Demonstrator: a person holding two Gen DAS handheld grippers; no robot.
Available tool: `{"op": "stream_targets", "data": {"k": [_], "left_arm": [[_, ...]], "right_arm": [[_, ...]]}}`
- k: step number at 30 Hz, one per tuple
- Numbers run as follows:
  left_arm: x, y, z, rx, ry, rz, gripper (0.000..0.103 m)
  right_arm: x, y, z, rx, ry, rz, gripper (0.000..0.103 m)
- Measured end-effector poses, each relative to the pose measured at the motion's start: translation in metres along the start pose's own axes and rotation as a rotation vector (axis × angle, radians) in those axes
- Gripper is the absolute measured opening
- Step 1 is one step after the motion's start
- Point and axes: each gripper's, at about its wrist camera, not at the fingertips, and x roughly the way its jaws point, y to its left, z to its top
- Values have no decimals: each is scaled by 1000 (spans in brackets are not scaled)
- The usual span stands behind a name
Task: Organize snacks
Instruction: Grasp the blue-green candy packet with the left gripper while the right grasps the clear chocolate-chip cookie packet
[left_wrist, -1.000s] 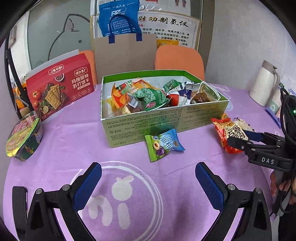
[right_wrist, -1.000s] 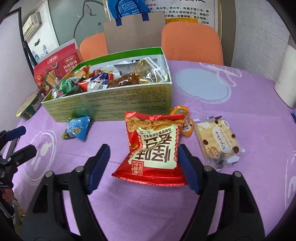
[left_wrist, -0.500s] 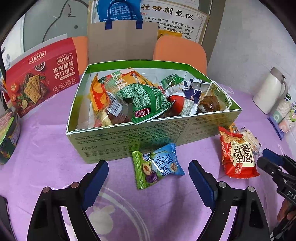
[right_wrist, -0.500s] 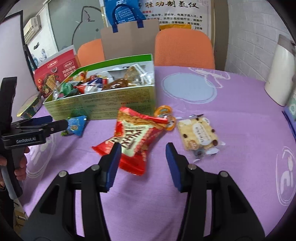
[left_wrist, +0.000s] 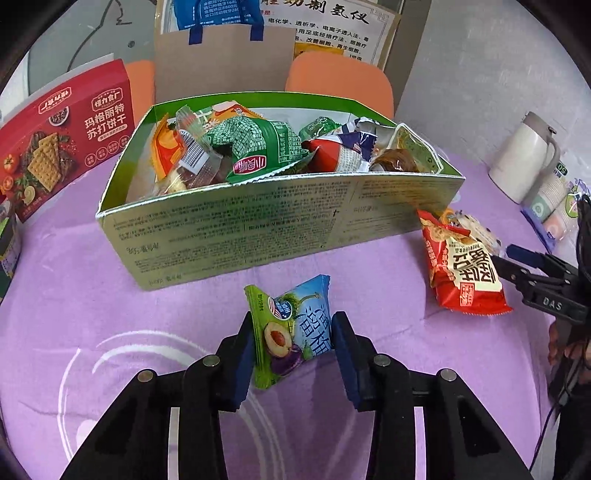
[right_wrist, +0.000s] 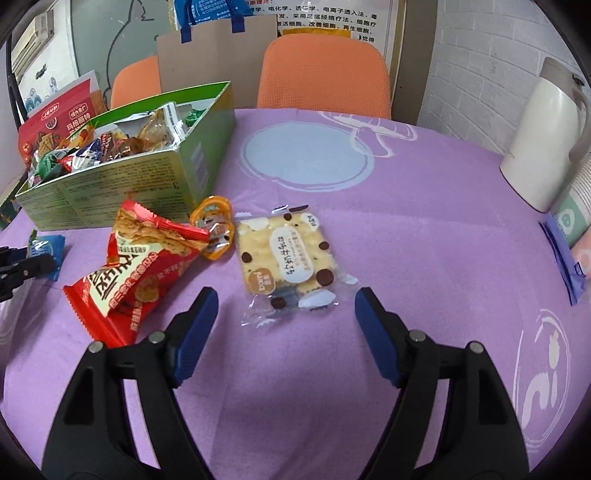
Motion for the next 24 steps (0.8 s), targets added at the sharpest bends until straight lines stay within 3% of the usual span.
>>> {"op": "stream_targets", "data": {"k": [6,13,18,24], "left_arm": [[-9,0,0,13,-14,45,57],[-11,-5,-1,40,-19,62,69],[-13,-7,-6,61,-26,79,79],[-4,-6,-1,50,-1,98,80]], "right_arm": [[9,6,6,-59,36,26,78],[-7,1,12,-153,-26,61,92],[21,-5,27,-248,34,69,92],[42,-9,31,-200,79,150,91]]}}
